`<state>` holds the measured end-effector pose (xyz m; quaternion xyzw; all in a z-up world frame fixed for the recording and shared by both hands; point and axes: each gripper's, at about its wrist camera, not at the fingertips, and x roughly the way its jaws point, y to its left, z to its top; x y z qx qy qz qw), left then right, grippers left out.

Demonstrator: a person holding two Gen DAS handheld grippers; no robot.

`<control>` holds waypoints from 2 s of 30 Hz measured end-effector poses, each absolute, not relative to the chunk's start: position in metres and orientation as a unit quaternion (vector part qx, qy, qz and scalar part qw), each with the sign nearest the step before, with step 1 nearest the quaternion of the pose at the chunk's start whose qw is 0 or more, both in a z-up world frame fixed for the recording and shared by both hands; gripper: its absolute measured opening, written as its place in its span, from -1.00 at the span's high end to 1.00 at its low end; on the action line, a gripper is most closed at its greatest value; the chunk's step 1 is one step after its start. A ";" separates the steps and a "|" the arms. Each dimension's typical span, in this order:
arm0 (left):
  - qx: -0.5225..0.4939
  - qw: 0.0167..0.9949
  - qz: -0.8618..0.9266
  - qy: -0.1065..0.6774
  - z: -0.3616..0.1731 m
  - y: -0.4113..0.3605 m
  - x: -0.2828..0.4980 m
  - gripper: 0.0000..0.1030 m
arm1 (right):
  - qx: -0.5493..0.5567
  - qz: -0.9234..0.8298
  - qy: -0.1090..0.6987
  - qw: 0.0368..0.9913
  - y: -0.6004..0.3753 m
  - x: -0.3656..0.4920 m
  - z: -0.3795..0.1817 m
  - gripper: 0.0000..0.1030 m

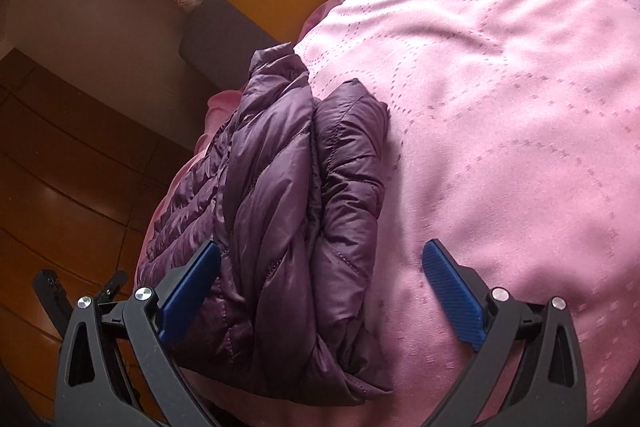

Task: Fold large clothes

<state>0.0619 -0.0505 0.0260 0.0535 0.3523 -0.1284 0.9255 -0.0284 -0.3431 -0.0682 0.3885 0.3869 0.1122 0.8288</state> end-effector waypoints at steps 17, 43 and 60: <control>0.008 0.891 -0.155 0.427 -0.037 -0.062 0.097 -0.27 | 0.280 0.152 0.395 0.862 -0.271 -0.022 -0.008 0.34; -0.211 0.867 -0.246 0.379 -0.009 0.078 0.066 -0.04 | -0.040 0.215 0.393 0.893 0.040 0.012 0.044 0.43; -0.215 0.830 -0.309 0.412 0.000 0.073 0.127 0.53 | -0.177 0.235 0.331 0.897 0.088 -0.037 -0.002 0.16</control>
